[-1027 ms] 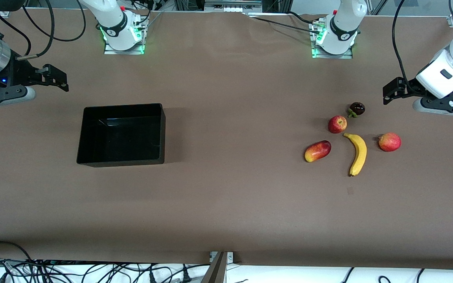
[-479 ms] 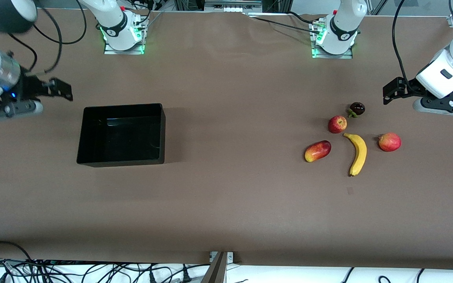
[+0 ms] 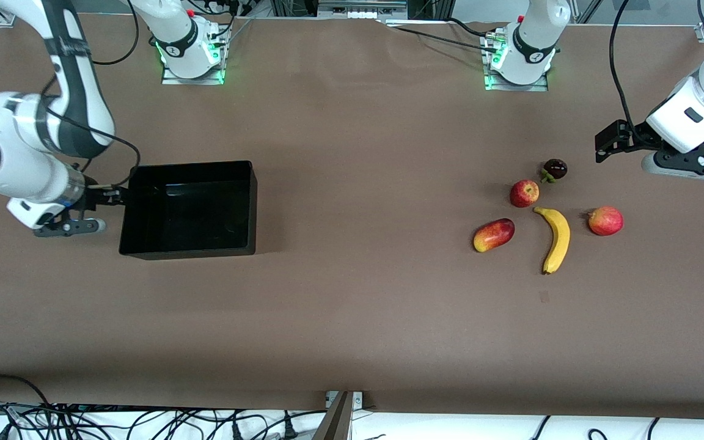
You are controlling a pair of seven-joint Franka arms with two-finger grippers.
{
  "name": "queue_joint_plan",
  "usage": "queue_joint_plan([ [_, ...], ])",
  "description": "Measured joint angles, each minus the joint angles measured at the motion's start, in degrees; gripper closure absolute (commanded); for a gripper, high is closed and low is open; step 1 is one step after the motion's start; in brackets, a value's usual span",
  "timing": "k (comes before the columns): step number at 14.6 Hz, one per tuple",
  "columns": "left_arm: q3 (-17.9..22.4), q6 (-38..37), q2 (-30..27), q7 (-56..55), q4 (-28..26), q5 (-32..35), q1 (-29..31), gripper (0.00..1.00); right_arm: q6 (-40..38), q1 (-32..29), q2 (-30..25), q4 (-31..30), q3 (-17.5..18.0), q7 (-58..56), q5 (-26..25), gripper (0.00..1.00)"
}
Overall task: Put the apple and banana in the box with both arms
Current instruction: 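Lower the right gripper against the side of the black box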
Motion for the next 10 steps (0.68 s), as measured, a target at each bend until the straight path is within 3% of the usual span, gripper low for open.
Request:
queue_joint_plan([
  [1,0.0,0.0,0.0,0.0,0.0,0.0,0.0,0.0,2.8,0.0,0.3,-2.1,0.0,0.0,0.4,0.02],
  [3,0.0,0.0,0.0,0.0,0.0,0.0,0.0,0.0,7.0,-0.1,0.5,-5.7,0.0,0.0,0.5,0.18],
  [8,0.0,0.0,0.0,0.0,0.0,0.0,0.0,0.0,8.0,-1.0,0.7,-8.2,-0.1,-1.8,0.7,0.92],
  [9,0.0,0.0,0.0,0.0,0.0,0.0,0.0,0.0,8.0,-1.4,0.9,-8.2,-0.2,-2.0,0.9,1.0],
  [10,0.0,0.0,0.0,0.0,0.0,0.0,0.0,0.0,8.0,-1.6,1.2,-8.2,-0.2,-2.2,1.9,1.0],
])
